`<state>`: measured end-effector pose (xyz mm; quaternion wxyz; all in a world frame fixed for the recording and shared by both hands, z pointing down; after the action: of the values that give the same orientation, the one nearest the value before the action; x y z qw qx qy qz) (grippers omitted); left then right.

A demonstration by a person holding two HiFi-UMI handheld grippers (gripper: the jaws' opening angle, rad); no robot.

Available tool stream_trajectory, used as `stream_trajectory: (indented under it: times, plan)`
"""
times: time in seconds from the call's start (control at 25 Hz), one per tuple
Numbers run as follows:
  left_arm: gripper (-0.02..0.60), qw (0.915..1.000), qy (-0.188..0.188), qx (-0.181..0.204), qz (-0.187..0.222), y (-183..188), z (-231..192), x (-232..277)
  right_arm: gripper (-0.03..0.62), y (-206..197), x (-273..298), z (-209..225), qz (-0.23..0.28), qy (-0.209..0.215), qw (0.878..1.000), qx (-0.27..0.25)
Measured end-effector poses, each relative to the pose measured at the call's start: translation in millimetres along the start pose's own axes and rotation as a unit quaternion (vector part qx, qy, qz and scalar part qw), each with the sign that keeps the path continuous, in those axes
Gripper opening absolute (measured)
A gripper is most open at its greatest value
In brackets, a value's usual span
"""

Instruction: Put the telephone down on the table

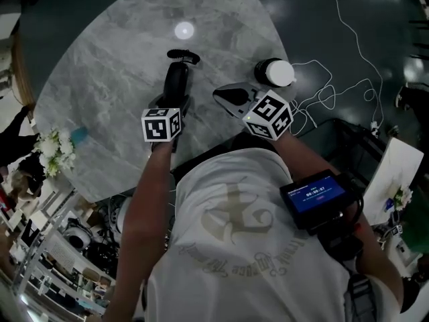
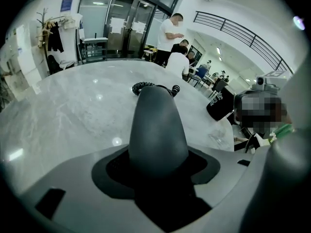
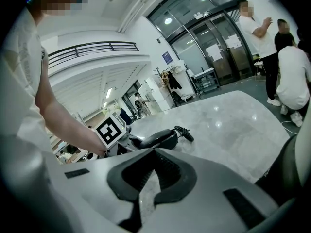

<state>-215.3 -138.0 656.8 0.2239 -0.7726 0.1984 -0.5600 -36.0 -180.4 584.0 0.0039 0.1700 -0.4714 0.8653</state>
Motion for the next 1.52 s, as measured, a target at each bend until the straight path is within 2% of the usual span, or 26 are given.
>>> stream_trajectory:
  times: [0.72, 1.04, 1.52]
  plan:
    - [0.291, 0.9978, 0.04, 0.05, -0.02, -21, -23, 7, 0.015, -12, 0, -3, -0.003, 0.005, 1.0, 0.001]
    - [0.318, 0.9968, 0.057, 0.055, 0.01, -21, -39, -18, 0.015, -13, 11, -15, -0.011, 0.034, 0.999, -0.017]
    - [0.319, 0.9926, 0.092, 0.046, 0.065, -24, -10, -64, 0.015, -11, -4, -19, -0.003, 0.072, 0.996, -0.047]
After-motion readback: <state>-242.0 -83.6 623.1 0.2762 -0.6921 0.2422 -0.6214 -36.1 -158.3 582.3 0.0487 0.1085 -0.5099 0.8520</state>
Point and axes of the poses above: the fingertips, and each gripper's own axes: x forward along the fingers, z to its right, y out of its top, the point moved 6 cm from there along -x, backward along the fingers, and after that the axes turned 10 degrees about z, right-handed, at the moved point
